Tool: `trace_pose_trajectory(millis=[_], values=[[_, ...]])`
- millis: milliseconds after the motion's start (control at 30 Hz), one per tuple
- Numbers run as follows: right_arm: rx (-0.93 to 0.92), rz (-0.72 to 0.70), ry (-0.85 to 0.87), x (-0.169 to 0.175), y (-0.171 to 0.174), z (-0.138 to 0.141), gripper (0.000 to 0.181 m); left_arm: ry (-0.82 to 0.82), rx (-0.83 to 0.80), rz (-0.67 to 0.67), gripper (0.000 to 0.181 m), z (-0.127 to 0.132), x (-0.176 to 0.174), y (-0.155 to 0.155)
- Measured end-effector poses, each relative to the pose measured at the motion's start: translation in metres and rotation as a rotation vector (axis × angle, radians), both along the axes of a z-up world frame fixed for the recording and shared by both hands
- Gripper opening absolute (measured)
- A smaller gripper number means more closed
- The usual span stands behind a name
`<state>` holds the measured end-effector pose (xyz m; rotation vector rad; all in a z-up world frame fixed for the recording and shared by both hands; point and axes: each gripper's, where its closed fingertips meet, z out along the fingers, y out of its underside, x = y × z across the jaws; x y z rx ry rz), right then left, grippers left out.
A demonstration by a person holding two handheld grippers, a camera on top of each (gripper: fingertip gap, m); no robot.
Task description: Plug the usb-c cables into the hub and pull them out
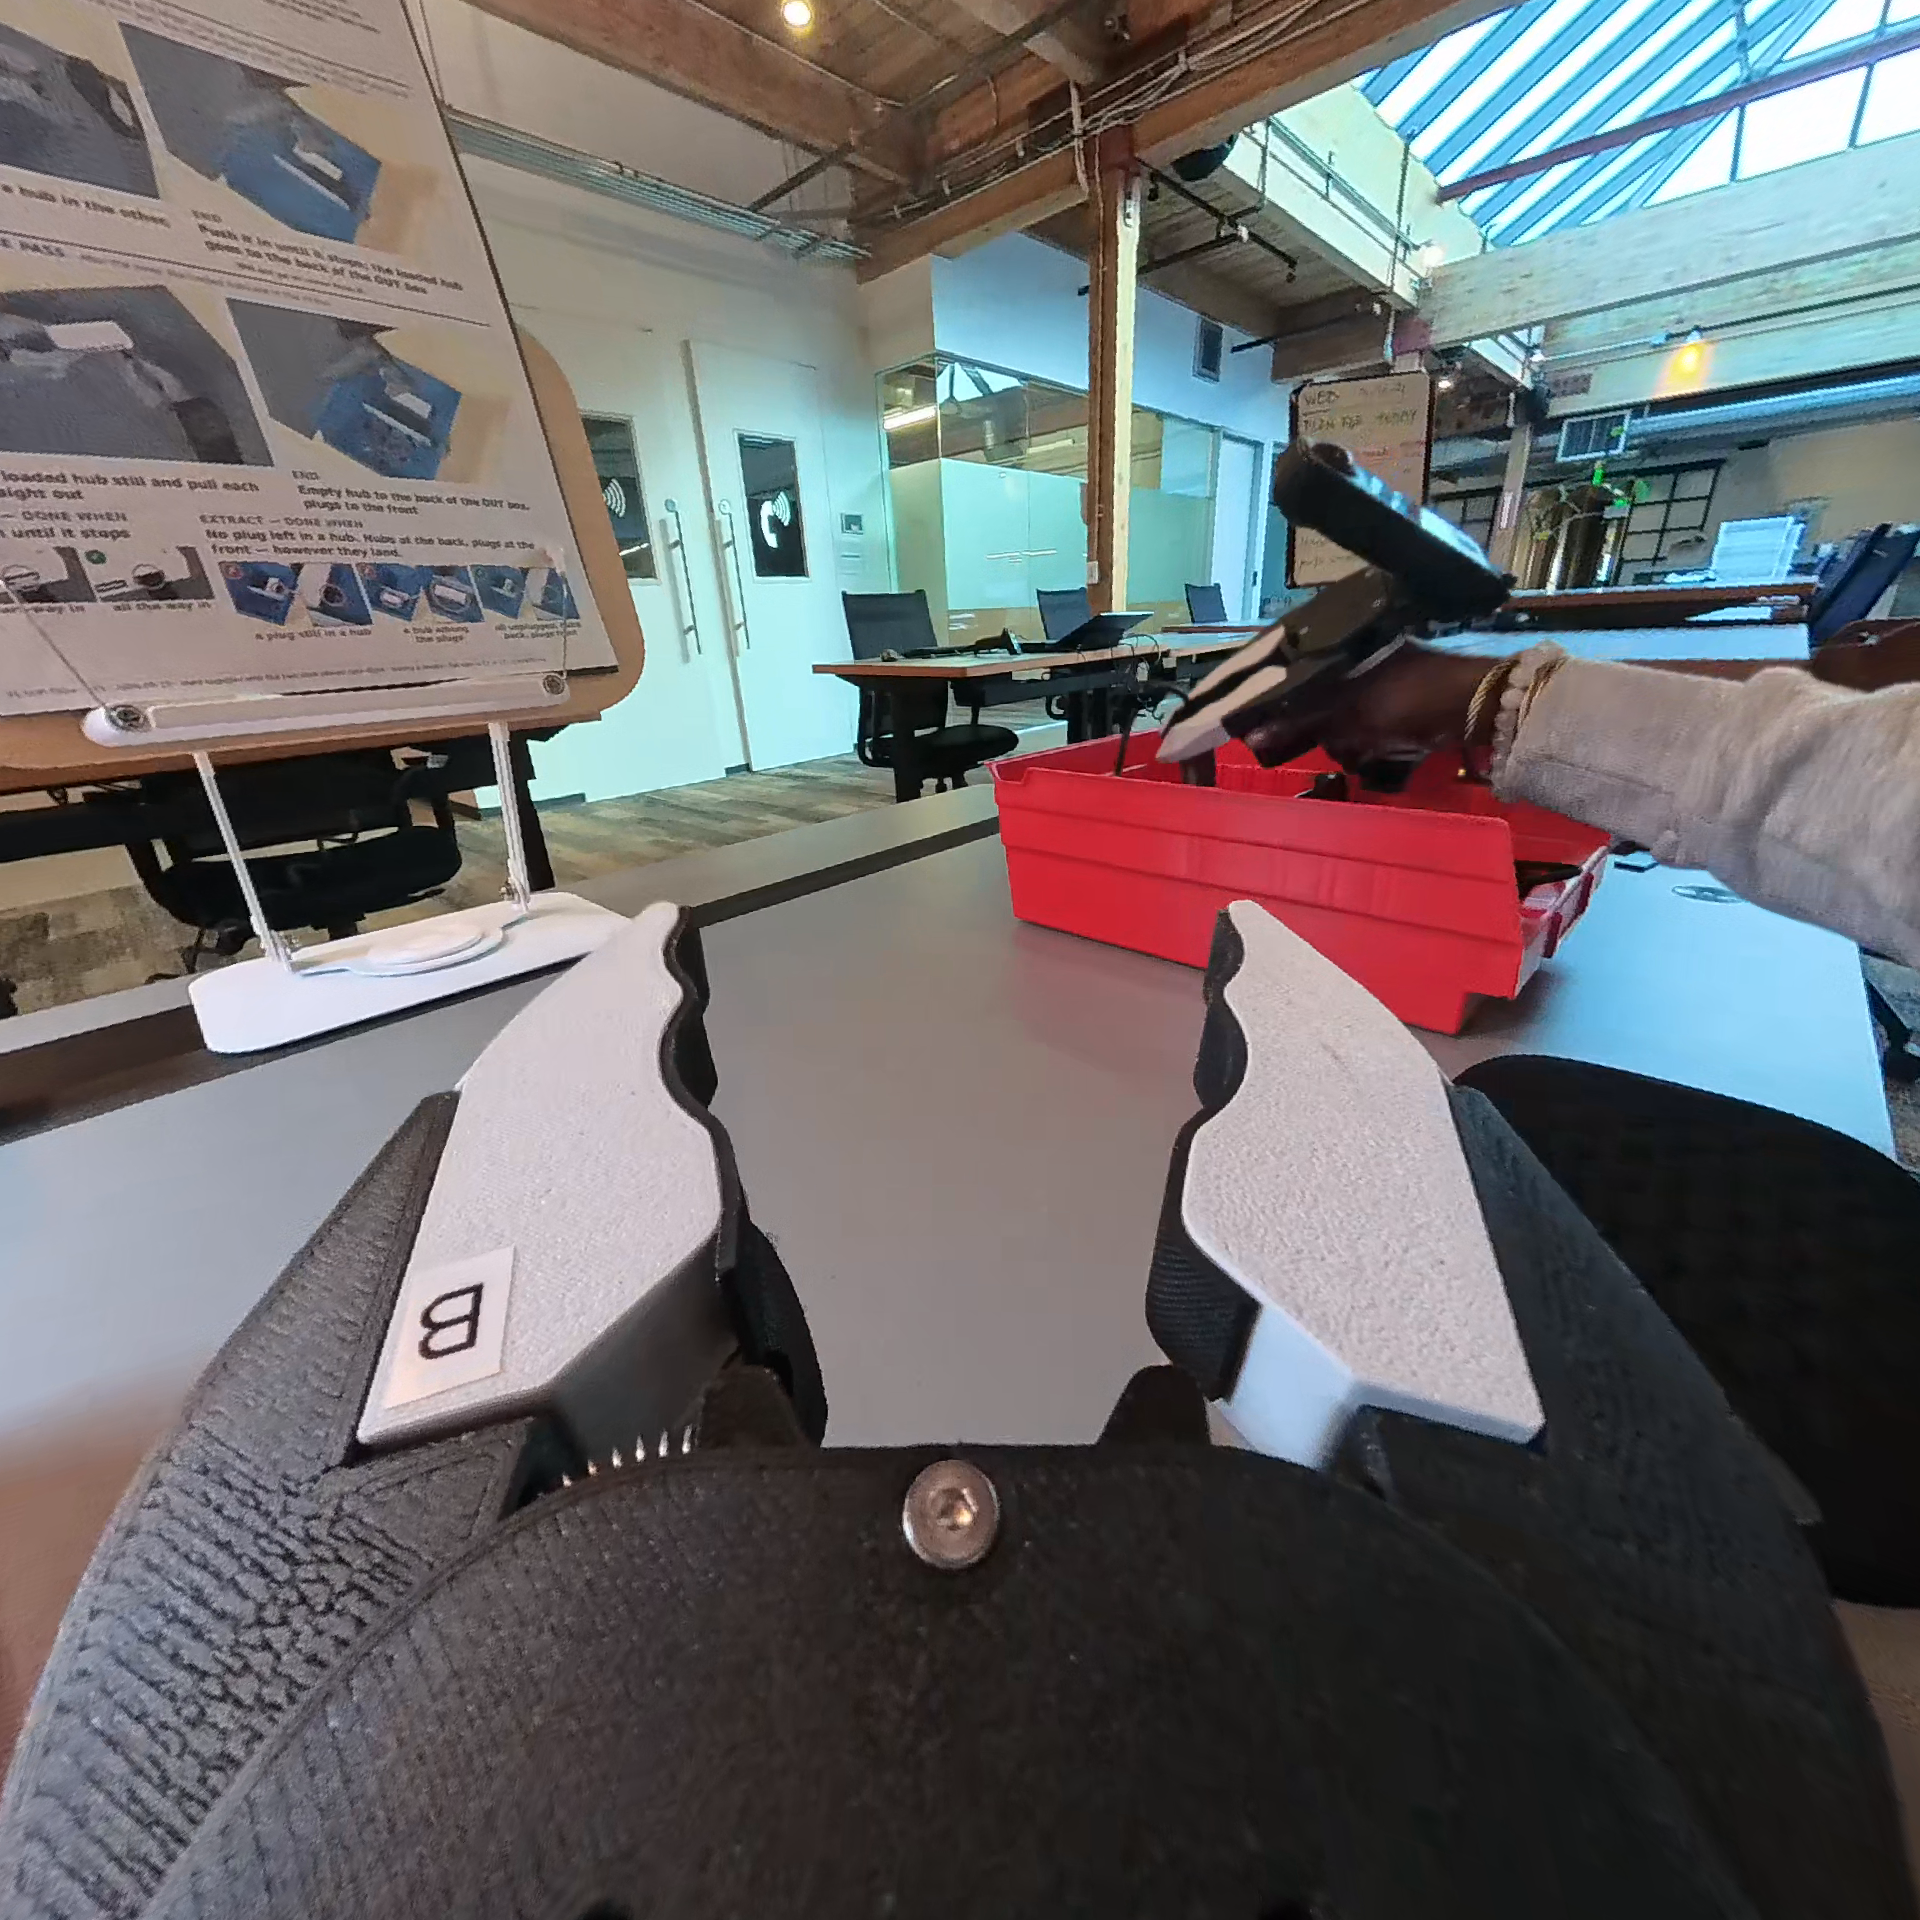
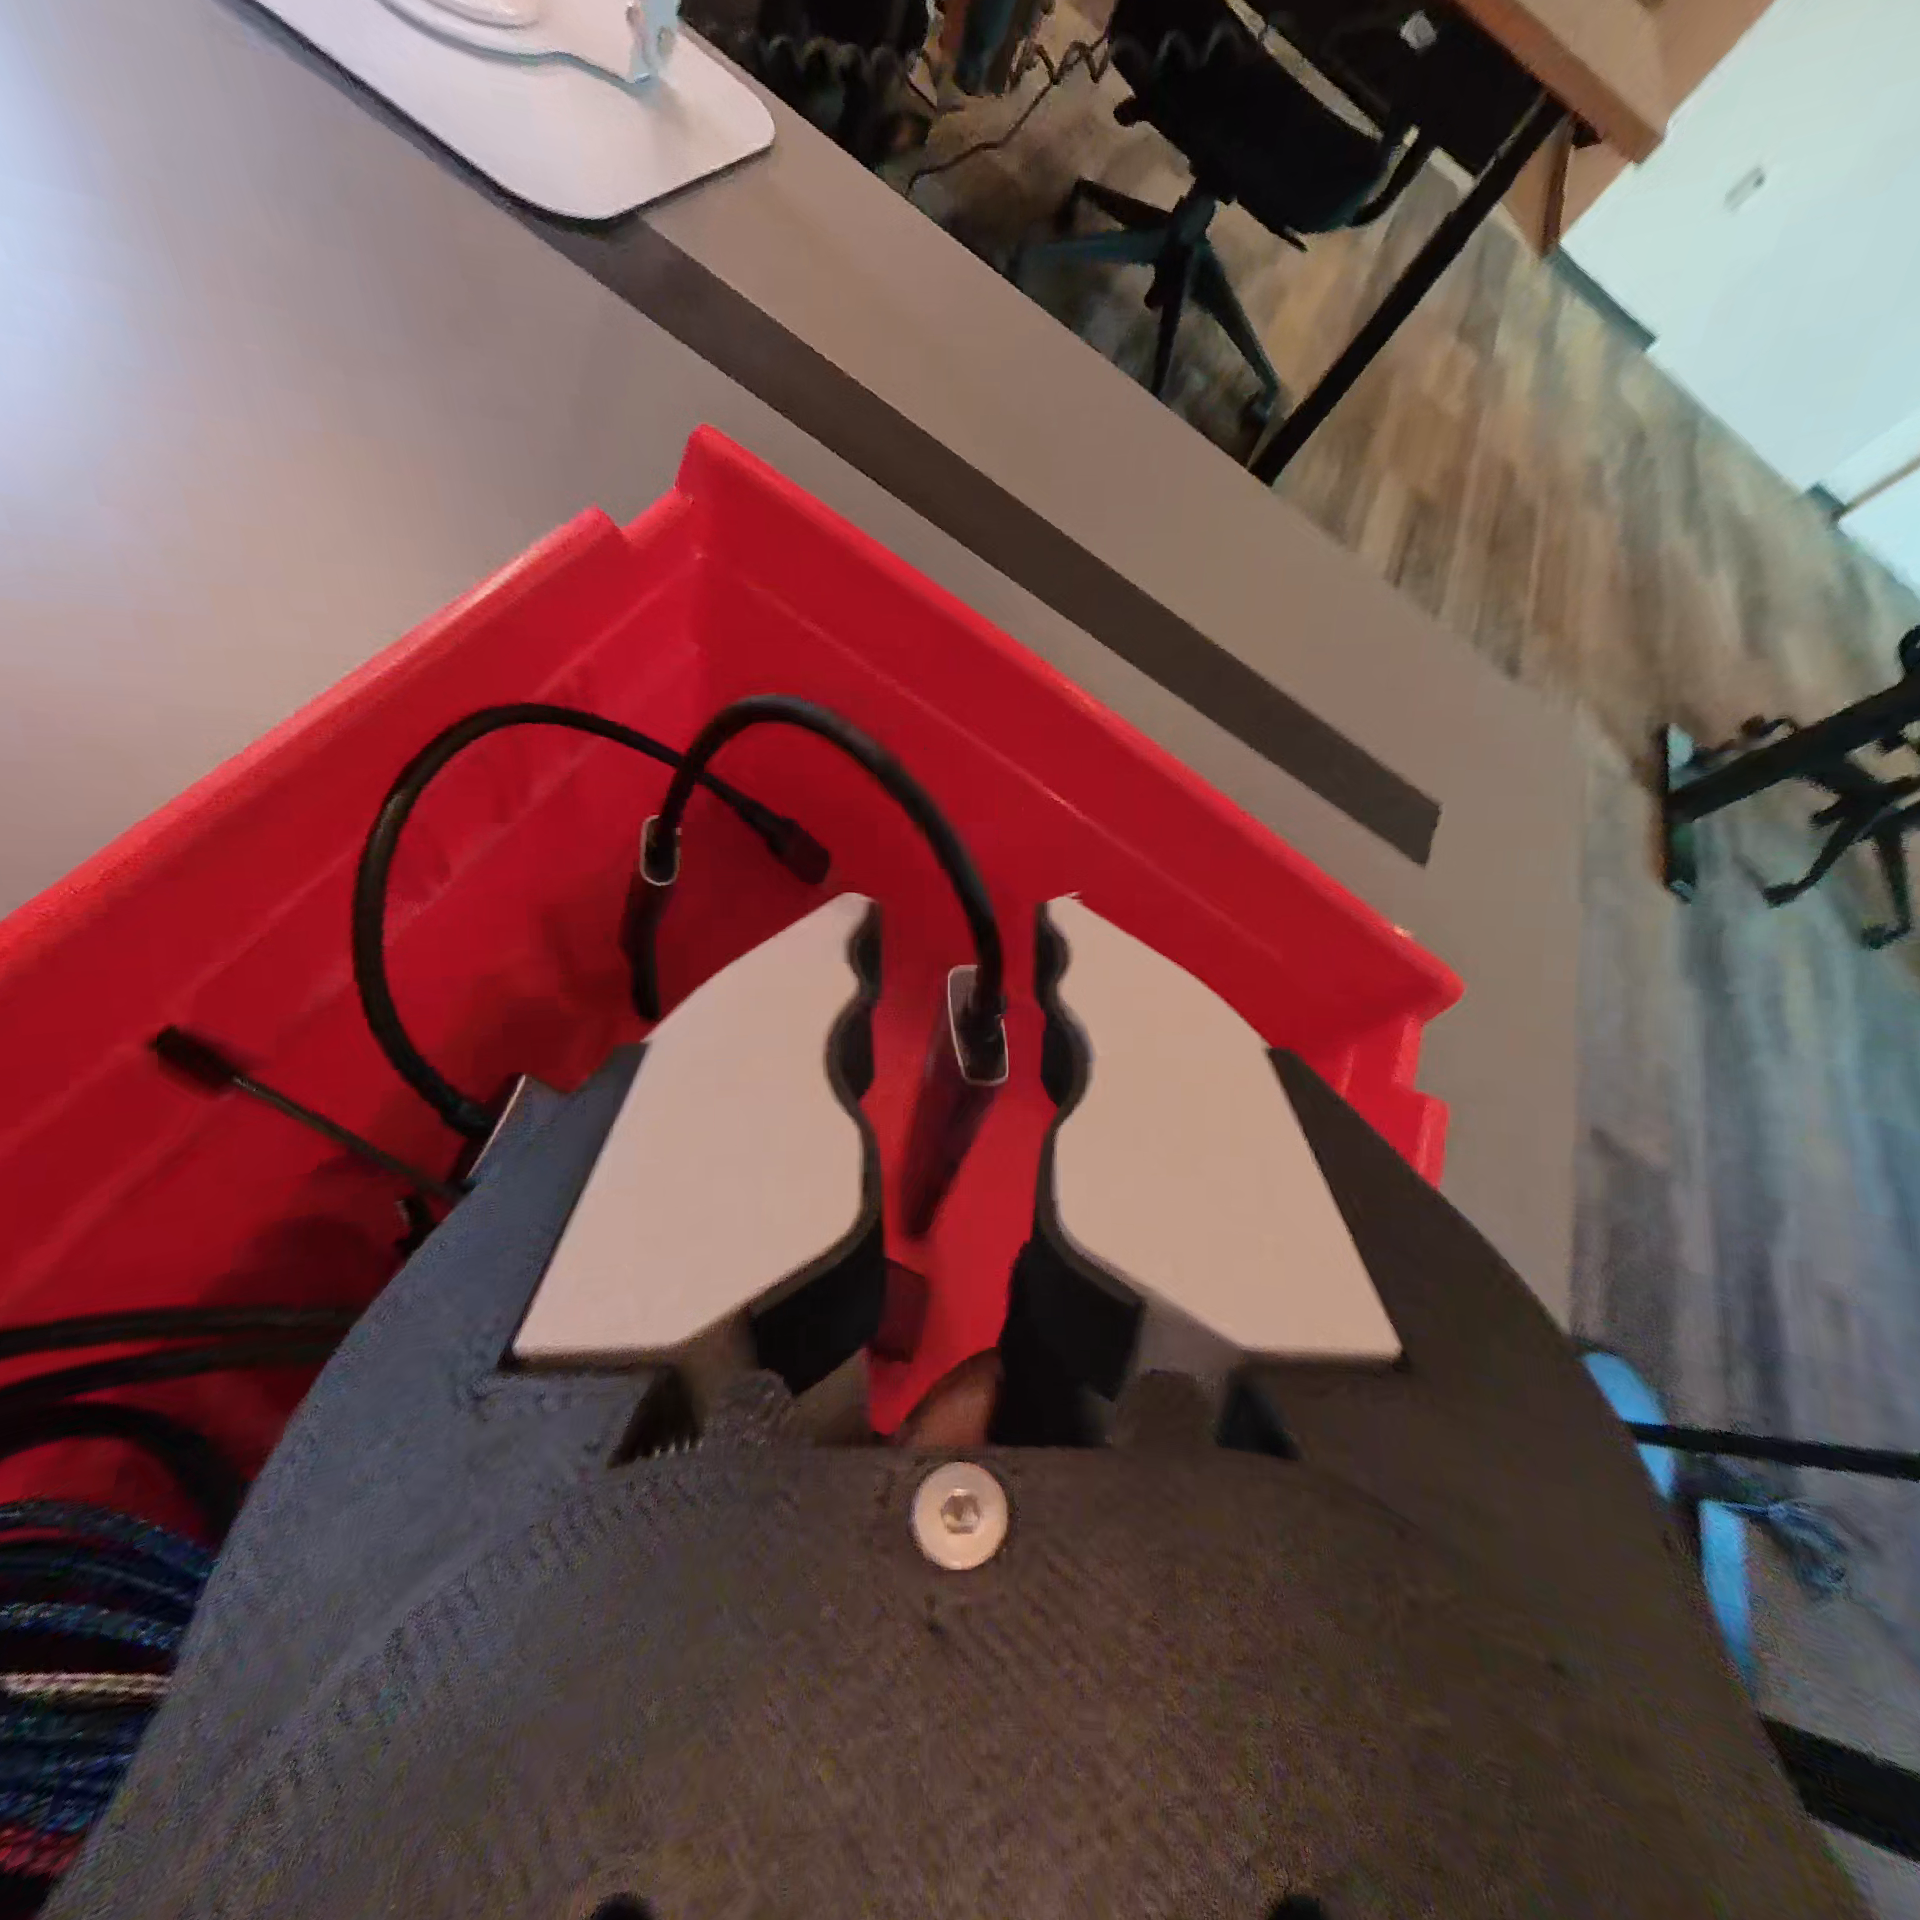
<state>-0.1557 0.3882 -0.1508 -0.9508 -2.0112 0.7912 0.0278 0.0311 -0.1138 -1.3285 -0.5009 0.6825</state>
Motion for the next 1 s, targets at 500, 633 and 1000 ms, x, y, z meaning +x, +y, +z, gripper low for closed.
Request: trace_pose_trajectory(millis=[500, 633, 1000], values=[[-0.311, -0.102, -0.164, 0.18, -0.075, 0.018, 0.073, -0.008, 0.008, 0.019, 0.086, -0.001, -0.002, -0.002], [-0.213, -0.11, -0.29, 0.191, -0.088, -0.018, 0.061, -0.012, 0.006, 0.026, 0.086, -0.001, -0.003, -0.002], [-0.092, -0.158, -0.138, 0.139, -0.123, -0.033, 0.027, -0.016, 0.008, 0.029, 0.083, -0.002, -0.004, -0.003]])
